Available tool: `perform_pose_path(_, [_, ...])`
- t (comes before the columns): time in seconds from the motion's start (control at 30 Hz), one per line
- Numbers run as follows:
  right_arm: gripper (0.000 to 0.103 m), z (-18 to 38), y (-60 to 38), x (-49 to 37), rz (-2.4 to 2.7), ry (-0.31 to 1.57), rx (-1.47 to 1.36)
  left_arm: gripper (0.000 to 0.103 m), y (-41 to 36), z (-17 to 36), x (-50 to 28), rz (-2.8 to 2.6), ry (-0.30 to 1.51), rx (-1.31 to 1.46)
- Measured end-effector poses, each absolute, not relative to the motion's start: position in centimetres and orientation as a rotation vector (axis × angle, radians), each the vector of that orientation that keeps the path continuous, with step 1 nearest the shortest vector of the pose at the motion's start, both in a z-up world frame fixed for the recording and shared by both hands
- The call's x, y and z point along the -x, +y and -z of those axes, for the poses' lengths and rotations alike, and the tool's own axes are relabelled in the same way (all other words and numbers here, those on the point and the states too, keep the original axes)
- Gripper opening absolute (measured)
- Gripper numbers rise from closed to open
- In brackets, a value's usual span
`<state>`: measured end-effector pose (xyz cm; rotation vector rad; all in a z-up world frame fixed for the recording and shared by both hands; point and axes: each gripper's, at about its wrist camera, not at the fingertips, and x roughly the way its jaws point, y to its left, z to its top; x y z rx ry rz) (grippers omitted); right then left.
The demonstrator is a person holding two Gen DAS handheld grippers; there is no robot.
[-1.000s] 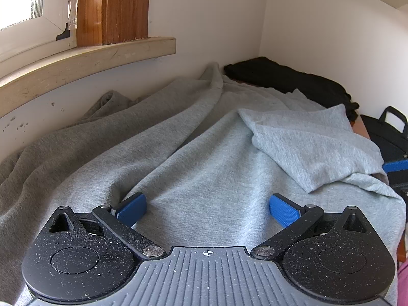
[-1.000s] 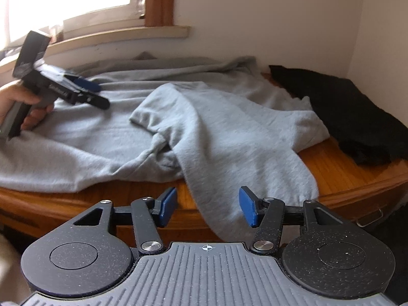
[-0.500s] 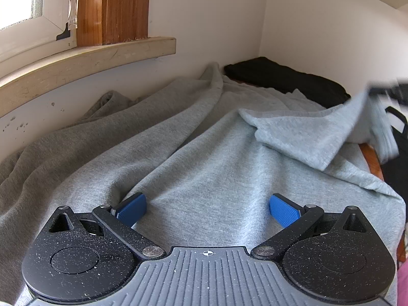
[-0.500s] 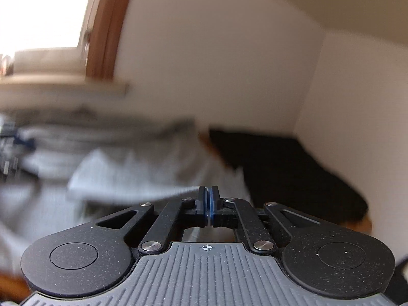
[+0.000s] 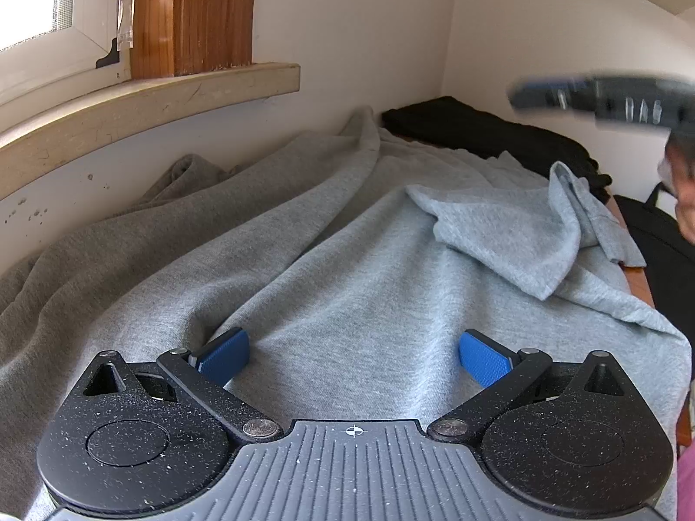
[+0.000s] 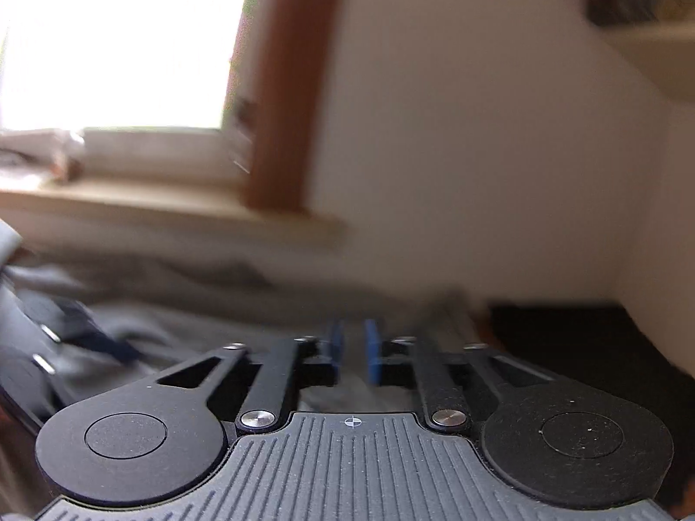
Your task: Fold clothes
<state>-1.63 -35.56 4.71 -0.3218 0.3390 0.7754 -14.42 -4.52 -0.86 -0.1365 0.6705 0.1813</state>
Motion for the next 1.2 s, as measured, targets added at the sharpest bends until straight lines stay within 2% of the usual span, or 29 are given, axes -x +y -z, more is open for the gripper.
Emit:
perform_pose_path(0.07, [0.046,-3.3,-37.5,0.4,-0.725,0.392,0.346,0.103,-4.5,0.9,14.4,-0.182,0.671,0.135])
perform_pose_path(0.33, [0.053,0.2,-42.8,-3.0,-0.58,0.583,0.342,0.103,-4.6,0.9,14.4,-0.184,0.675,0.128])
perform_pose_path(0.37, [0.052,0.3,-43.0,-3.1,-0.588,0.593,0.317,0.103,-4.6,0.9,14.4,-0.184,0.675,0.128])
perform_pose_path(0.43, [0.038,0.0,-43.3,-3.2,-0.612,0.61,0.272,0.103,-4.6,0.9,14.4,-0.184,0.675,0.129])
perform_pose_path(0.47, [0.018,-0.2,-43.3,-3.3,-0.628,0.615,0.253,0.103,-4.6,0.9,14.5,-0.184,0.675,0.129])
perform_pose_path(0.5, [0.012,-0.6,-43.2,-3.2,-0.632,0.602,0.252,0.103,-4.6,0.9,14.5,-0.183,0.675,0.129])
perform_pose_path(0.57, [0.008,-1.5,-42.6,-2.6,-0.638,0.545,0.25,0.103,-4.6,0.9,14.5,-0.183,0.675,0.129])
perform_pose_path(0.9, [0.008,-8.9,-34.9,1.3,-0.867,0.281,0.186,0.103,-4.4,0.8,14.6,-0.179,0.673,0.13])
perform_pose_path(0.97, [0.014,-9.4,-32.6,2.5,-0.94,0.271,0.165,0.103,-4.3,0.8,14.6,-0.179,0.673,0.131])
perform_pose_path(1.03, [0.033,-9.5,-30.8,3.4,-0.982,0.277,0.159,0.103,-4.3,0.8,14.6,-0.179,0.673,0.131])
perform_pose_path(1.07, [0.049,-9.2,-30.2,3.7,-0.984,0.289,0.165,0.103,-4.3,0.8,14.6,-0.179,0.673,0.131])
perform_pose_path(1.1, [0.055,-8.7,-30.0,3.9,-0.975,0.294,0.175,0.103,-4.3,0.8,14.6,-0.178,0.673,0.131])
perform_pose_path(1.17, [0.056,-7.2,-30.8,3.5,-0.934,0.322,0.172,0.103,-4.3,0.8,14.6,-0.179,0.674,0.13])
perform_pose_path(1.2, [0.062,-6.4,-31.5,3.0,-0.909,0.337,0.162,0.103,-4.3,0.8,14.6,-0.179,0.675,0.129])
